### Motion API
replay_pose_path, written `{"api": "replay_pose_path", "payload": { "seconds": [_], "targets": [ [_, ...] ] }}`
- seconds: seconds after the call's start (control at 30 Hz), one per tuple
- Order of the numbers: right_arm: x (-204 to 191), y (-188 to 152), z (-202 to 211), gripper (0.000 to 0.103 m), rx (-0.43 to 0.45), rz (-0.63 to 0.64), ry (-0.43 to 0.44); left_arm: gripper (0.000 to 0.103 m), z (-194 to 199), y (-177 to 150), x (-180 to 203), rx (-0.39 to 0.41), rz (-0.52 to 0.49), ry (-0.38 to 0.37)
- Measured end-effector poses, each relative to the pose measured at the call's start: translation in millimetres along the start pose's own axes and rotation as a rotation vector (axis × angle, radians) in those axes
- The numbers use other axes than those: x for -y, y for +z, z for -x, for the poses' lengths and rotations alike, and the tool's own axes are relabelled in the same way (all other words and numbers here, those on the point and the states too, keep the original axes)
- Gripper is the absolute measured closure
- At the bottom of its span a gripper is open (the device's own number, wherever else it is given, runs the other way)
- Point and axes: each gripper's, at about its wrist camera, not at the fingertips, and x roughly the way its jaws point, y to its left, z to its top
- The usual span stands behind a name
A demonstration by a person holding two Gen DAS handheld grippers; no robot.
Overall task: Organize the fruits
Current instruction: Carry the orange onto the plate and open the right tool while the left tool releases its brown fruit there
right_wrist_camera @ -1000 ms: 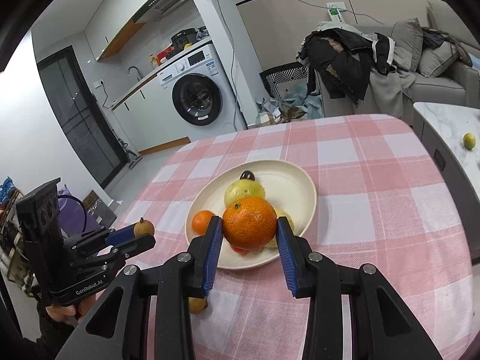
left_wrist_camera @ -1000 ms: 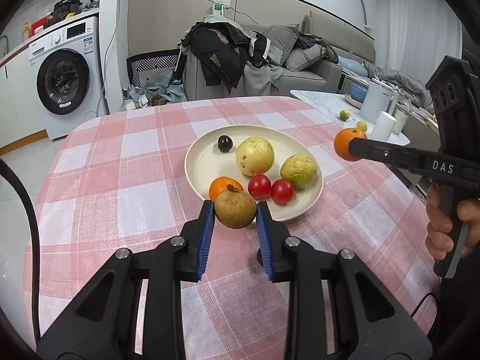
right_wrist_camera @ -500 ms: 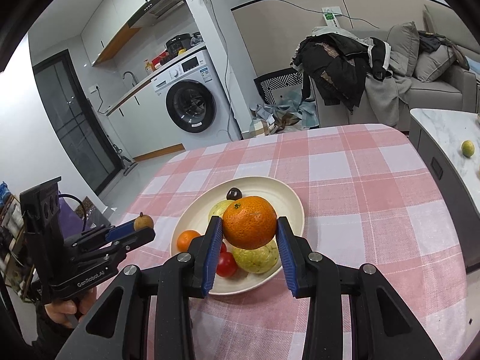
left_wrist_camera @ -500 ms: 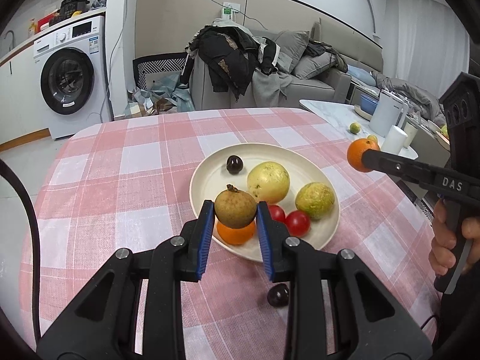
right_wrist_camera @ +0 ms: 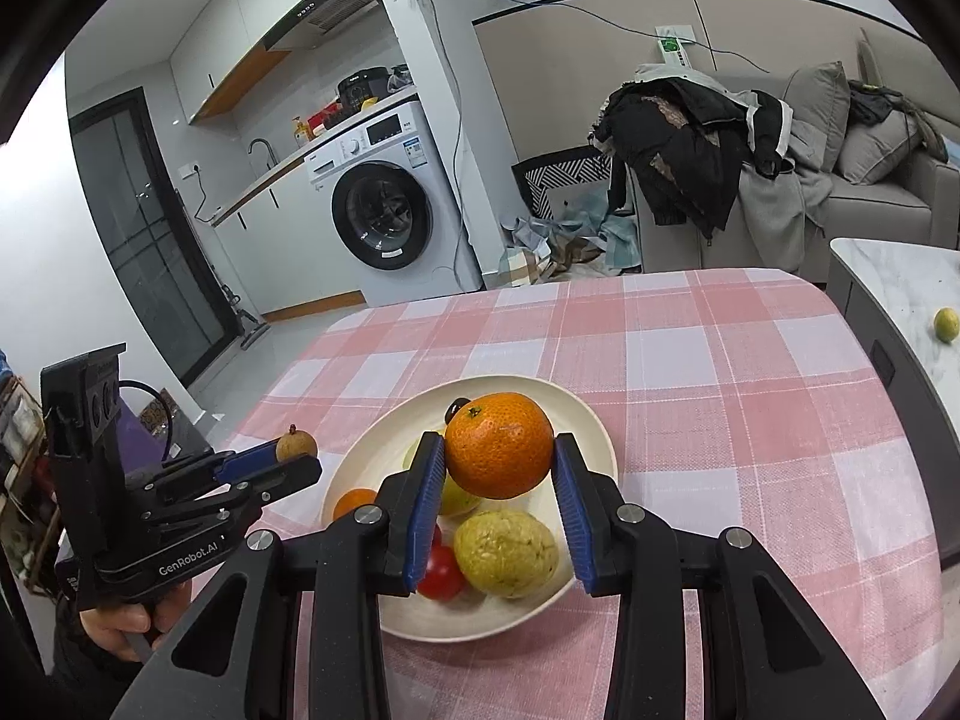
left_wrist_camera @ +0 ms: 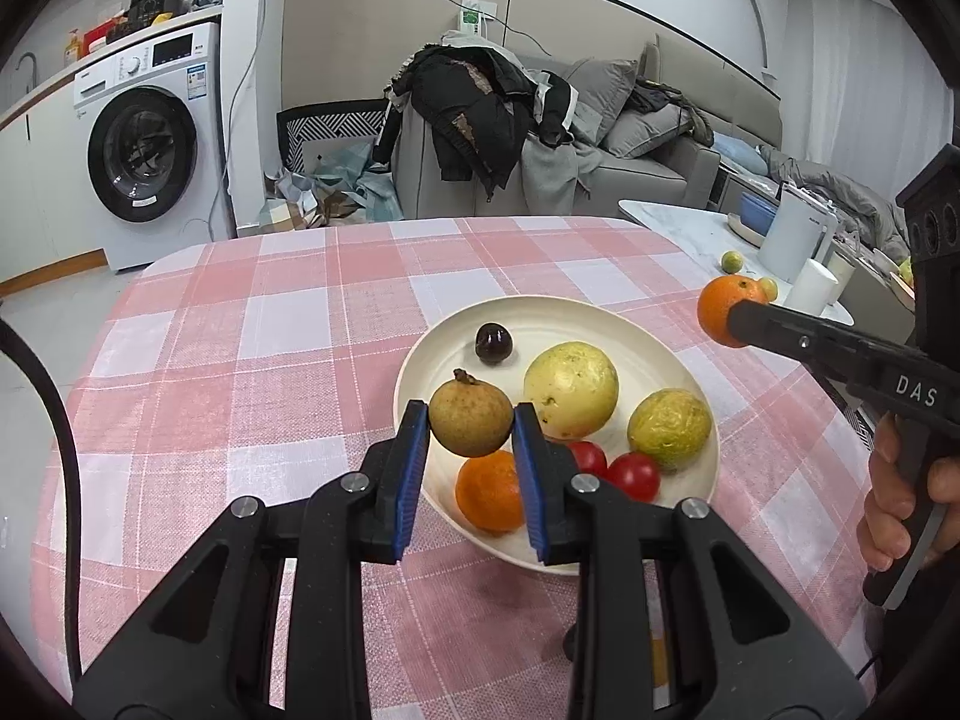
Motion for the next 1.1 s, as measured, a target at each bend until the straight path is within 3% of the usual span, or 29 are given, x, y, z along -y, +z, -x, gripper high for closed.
{"api": "replay_pose_path", "payload": {
  "seconds": [0.53, 1.1],
  "targets": [
    [18, -14, -30, 0.066, -0.064, -0.061, -0.003, 0.078, -30, 1, 8, -0.004, -0.006, -0.01],
    [28, -18, -42, 0.066, -0.095, -0.096, -0.027, 0.078, -50, -7, 12, -0.026, -0.036, 0.029]
  ]
}}
